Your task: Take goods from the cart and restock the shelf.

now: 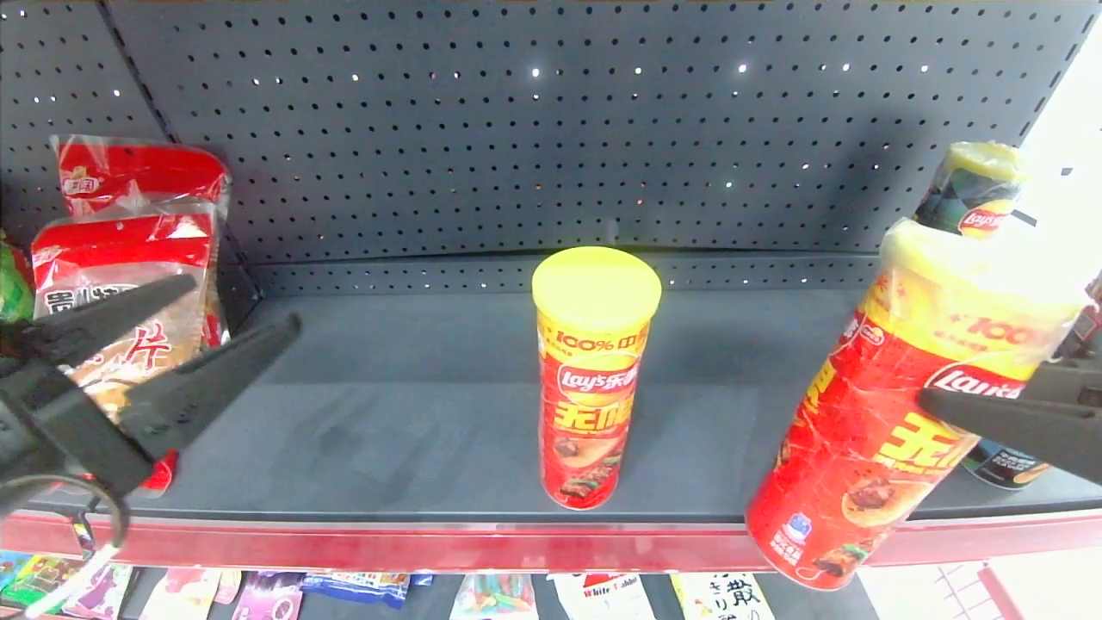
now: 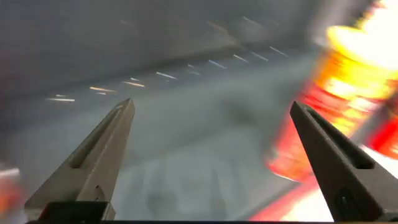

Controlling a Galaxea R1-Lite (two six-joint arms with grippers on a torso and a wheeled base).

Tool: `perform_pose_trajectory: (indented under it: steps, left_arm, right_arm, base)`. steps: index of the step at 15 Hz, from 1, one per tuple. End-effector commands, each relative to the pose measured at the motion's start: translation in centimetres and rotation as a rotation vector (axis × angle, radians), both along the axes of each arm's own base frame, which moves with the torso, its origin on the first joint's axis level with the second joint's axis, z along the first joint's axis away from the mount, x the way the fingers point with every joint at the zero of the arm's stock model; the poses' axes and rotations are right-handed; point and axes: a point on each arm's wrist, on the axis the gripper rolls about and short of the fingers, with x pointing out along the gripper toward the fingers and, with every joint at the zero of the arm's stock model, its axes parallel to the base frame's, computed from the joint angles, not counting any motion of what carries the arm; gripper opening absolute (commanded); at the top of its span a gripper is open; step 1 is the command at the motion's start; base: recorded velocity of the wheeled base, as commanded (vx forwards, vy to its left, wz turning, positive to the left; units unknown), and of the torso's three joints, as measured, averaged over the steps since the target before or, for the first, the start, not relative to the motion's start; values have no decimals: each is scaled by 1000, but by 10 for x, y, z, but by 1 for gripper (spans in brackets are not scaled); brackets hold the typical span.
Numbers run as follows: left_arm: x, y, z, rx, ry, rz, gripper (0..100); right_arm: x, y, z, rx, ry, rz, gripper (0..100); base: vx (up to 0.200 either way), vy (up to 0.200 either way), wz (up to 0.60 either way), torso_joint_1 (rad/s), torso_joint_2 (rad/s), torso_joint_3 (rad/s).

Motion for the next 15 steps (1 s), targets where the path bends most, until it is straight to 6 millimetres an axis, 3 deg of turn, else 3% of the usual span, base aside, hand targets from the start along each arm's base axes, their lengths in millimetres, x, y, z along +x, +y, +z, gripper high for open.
perform_pose_trajectory:
  steps: [1, 2, 3, 8, 12, 15]
  left_arm:
    - [-58, 43, -18, -18, -149, 282, 100]
    - [-69, 47, -32, -15, -154, 331, 100]
    - [-90, 50, -65, -6, -161, 379, 100]
    - [-133, 52, -145, 61, 26, 404, 100]
    - [-130, 51, -157, 109, 88, 383, 100]
    - [-131, 52, -162, 68, 130, 484, 100]
  right_arm:
    - [5, 3, -2, -10, 14, 1, 0]
    - [5, 4, -2, -11, 15, 1, 0]
    - [7, 5, -1, -13, 18, 1, 0]
    - [9, 6, 3, -7, 10, -1, 0]
    - [6, 4, 4, 1, -1, -4, 0]
    - [4, 2, 7, 10, -12, -6, 0]
  base:
    - [0, 0, 0, 0, 0, 0]
    - [0, 0, 0, 0, 0, 0]
    - [0, 0, 0, 0, 0, 0]
    - [0, 0, 0, 0, 0, 0]
    - [0, 0, 0, 0, 0, 0]
    - [0, 0, 0, 0, 0, 0]
